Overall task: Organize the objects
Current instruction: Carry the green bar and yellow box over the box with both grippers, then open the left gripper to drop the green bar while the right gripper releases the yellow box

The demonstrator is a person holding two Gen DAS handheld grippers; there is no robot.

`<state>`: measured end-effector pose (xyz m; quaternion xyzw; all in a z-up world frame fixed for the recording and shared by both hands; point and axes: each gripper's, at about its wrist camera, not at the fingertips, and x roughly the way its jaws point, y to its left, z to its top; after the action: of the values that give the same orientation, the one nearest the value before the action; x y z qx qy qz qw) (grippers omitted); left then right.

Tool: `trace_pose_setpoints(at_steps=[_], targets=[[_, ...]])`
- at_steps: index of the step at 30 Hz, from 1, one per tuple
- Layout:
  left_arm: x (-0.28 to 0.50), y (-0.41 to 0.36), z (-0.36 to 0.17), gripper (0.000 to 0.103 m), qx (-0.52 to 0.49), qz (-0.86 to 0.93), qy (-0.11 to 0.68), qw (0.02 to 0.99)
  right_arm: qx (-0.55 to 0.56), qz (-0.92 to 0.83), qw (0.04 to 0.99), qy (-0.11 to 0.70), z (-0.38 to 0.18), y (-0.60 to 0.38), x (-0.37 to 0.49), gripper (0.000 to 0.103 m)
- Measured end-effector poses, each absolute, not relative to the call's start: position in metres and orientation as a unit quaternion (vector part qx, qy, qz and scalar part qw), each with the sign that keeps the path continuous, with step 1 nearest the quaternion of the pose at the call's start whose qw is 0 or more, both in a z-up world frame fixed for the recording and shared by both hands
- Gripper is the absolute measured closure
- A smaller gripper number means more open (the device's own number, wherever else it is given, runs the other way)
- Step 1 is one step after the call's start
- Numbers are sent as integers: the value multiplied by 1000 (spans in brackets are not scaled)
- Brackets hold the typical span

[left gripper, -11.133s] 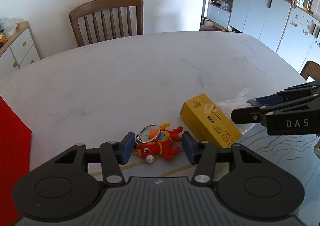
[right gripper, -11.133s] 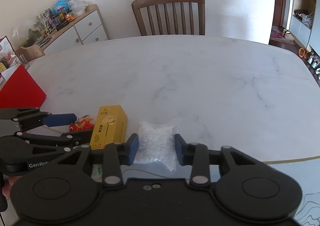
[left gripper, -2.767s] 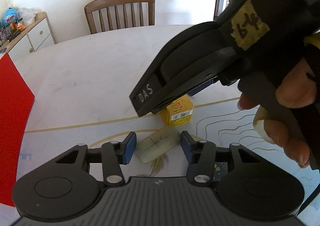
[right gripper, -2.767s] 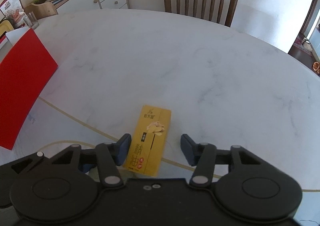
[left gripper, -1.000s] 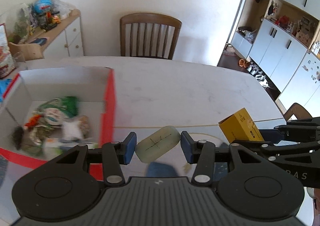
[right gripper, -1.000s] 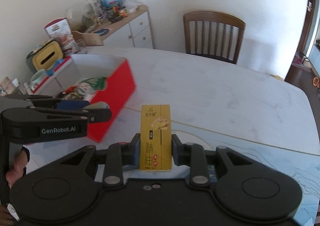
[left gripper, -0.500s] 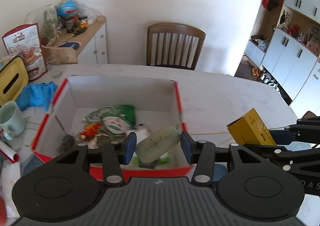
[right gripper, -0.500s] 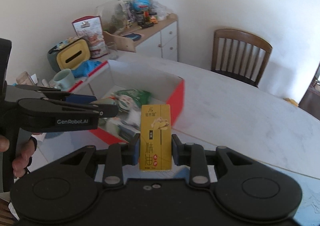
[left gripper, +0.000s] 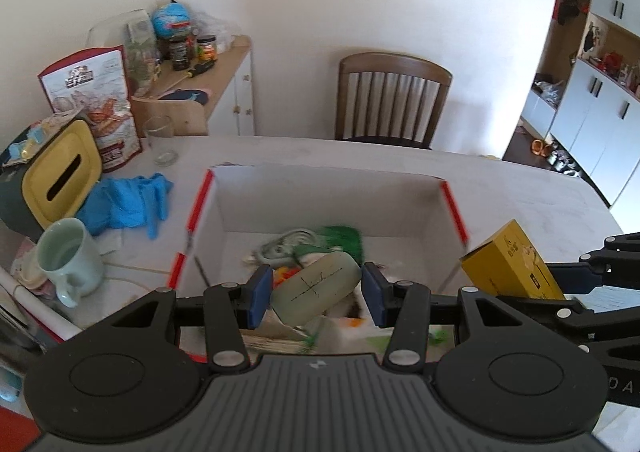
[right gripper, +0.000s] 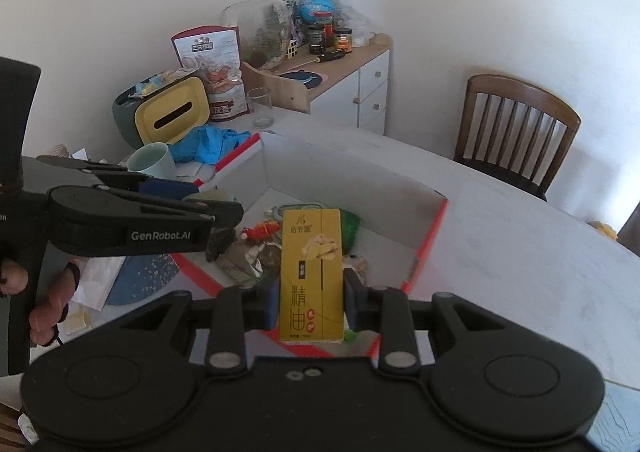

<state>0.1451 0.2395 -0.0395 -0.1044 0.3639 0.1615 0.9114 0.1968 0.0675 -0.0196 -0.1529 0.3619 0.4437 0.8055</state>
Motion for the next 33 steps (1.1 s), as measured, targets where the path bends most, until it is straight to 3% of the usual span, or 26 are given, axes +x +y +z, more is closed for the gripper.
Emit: trace_pose_setpoints(at_steps=[13,33], targets=[[175,283,-75,56,-83,177,380,904,-170,427,801,384,-55,125,229,74],[222,283,-137,55,-72,147,452,877,-209,396,779,438,-113,145,248,74]])
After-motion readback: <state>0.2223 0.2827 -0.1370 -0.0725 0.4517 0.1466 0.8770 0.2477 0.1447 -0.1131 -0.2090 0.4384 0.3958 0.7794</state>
